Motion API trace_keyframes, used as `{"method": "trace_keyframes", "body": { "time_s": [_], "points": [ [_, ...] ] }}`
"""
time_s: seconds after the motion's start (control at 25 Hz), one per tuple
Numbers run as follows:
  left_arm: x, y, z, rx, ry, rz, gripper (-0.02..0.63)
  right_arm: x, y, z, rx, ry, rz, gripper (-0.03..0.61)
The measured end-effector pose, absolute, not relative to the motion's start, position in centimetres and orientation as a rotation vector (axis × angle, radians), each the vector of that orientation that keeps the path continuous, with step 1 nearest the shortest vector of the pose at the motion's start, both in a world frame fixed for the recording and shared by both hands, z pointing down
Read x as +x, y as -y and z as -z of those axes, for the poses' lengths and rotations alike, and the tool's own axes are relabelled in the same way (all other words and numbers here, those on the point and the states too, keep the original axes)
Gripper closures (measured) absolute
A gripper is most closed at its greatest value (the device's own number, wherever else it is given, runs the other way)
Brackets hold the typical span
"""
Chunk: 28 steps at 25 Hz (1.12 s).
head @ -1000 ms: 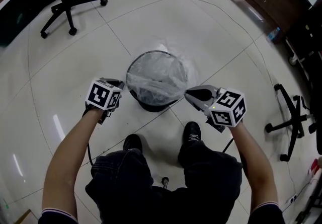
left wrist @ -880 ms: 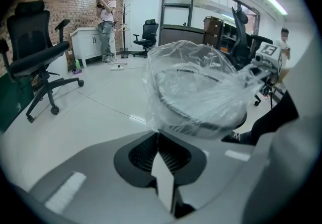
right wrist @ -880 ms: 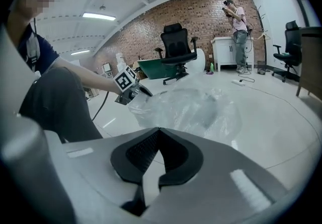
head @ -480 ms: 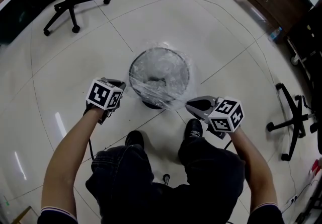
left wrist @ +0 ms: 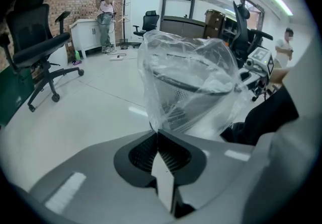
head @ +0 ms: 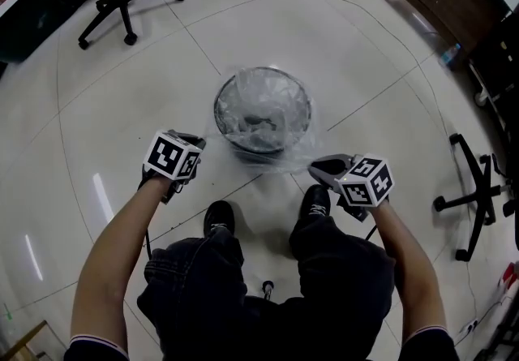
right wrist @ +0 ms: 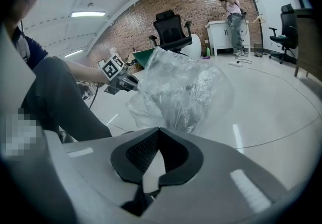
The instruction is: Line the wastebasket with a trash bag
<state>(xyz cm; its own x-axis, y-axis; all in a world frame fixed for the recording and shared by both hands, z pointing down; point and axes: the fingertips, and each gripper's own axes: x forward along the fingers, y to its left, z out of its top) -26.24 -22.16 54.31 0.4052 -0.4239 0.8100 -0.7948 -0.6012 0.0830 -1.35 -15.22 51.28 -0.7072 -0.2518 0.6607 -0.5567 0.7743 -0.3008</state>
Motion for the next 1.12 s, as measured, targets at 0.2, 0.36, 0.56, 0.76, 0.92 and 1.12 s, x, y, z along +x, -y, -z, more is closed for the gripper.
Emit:
{"method": "trace_keyframes", "body": {
  "time_s": [0.2, 0.36, 0.56, 0.76, 0.92, 1.12],
  "points": [
    [-25.9, 22.0, -55.1, 2.196, 1.048, -1.038, 0.603, -0.4, 16.2, -52.8, 0.628, 2.328, -0.683, 0.577],
    [-26.7, 22.1, -56.2, 2.173, 1.05, -1.063, 0.603, -1.1, 17.6, -54.0, 0.658, 2.293, -0.682, 0.577],
    [-26.6, 22.5, -57.1, 2.161, 1.049, -1.103, 0.603, -1.0, 18.6, -54.8, 0.689, 2.26, -0.684, 0.575],
    [-26.1, 23.7, -57.5, 2.194, 1.091, -1.128, 0.603, -0.8, 19.9, -55.5, 0.723, 2.24, -0.684, 0.575],
    [-25.3, 24.1, -57.1, 2.287, 1.126, -1.088, 0.603, -0.5, 20.0, -55.9, 0.744, 2.232, -0.689, 0.575],
    [-25.3, 24.0, -56.4, 2.332, 1.123, -1.074, 0.601, -0.1, 19.8, -55.5, 0.76, 2.221, -0.673, 0.537]
  ]
}}
